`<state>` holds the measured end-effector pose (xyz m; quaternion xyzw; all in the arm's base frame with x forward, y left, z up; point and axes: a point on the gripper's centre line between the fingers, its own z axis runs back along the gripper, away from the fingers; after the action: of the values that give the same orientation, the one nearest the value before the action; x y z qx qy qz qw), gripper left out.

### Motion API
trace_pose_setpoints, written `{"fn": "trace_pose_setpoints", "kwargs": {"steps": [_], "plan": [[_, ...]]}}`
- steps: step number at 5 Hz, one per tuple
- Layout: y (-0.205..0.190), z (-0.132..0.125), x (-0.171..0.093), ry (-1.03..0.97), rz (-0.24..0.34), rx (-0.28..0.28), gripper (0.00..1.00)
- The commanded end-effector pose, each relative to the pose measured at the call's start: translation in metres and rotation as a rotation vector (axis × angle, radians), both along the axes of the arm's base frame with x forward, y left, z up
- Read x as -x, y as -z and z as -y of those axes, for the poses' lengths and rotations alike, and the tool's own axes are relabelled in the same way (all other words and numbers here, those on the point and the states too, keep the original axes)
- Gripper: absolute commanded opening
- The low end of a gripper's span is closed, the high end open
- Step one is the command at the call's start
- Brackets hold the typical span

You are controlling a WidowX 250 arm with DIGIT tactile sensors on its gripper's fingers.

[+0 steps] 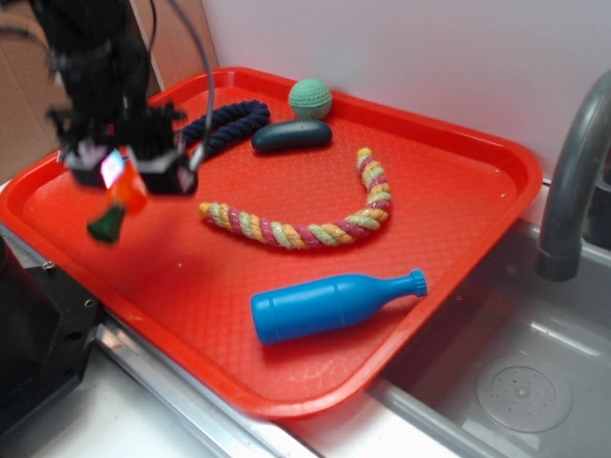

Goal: Grab the carrot.

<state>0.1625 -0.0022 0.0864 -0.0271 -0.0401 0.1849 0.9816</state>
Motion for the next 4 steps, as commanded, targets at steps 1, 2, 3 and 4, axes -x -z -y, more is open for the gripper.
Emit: {"fn": "trace_pose_setpoints", "kwargs": {"steps": [1,2,3,4], "plan": [[-0.080,-0.017,0.002,0.499,0.011,-0.088,0.00],[-0.092,-0.013,0.008,0.516,-0.026,0.009,0.00],[-0.109,0.001,0.018,0.534,0.001,-0.032,0.00],[-0.111,-0.006,0.015,0.498,0.022,-0.034,0.00]]}}
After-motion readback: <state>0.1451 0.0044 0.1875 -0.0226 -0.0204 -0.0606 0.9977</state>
